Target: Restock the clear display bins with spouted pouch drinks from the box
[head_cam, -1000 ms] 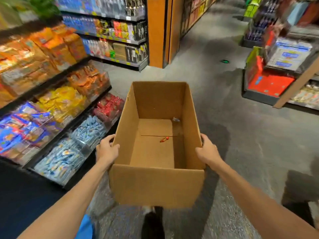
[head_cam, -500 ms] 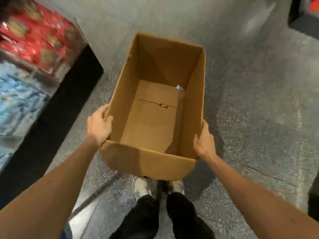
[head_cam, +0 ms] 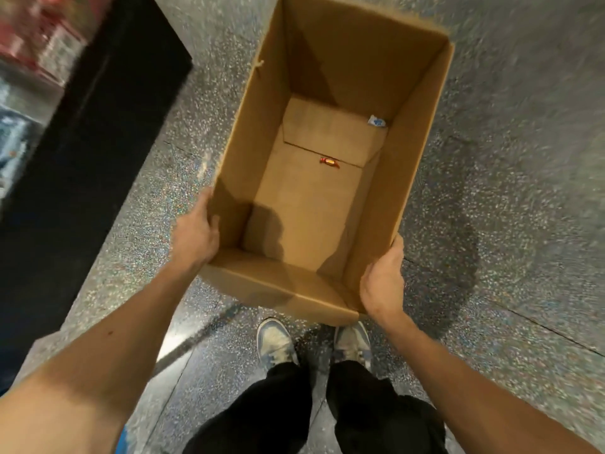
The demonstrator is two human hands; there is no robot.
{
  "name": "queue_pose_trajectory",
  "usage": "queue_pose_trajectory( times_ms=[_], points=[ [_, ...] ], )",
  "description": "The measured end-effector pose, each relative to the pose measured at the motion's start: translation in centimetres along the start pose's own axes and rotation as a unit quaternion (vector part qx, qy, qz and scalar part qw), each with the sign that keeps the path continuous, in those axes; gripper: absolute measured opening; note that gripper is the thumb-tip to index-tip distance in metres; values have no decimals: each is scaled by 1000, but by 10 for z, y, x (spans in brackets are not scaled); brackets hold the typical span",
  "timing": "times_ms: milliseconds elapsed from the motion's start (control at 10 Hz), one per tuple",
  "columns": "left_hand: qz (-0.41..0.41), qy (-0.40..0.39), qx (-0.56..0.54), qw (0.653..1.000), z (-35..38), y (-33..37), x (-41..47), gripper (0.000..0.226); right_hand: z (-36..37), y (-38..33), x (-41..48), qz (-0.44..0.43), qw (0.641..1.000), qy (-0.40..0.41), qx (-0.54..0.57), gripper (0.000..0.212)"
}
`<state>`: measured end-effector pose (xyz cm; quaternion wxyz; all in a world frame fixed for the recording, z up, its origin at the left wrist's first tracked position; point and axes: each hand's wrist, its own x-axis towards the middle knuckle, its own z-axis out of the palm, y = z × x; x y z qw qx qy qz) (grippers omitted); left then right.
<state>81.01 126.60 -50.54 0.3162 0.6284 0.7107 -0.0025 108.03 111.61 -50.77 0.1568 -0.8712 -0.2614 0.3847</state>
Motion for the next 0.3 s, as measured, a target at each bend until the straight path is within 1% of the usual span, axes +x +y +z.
queue_pose_trajectory(
  times_ms=[100, 200, 300],
  points=[
    [-60, -61, -5, 996, -26, 22, -19, 54, -32, -16, -12, 14, 993, -72, -93, 72],
    [-66, -58, -100, 991, -72, 47, -65, 39, -79, -56, -49, -33, 982, -79, -166, 59],
    [-31, -32, -268, 962, -136, 75, -127, 18, -127, -125, -115, -140, 976, -140, -91, 30]
  ],
)
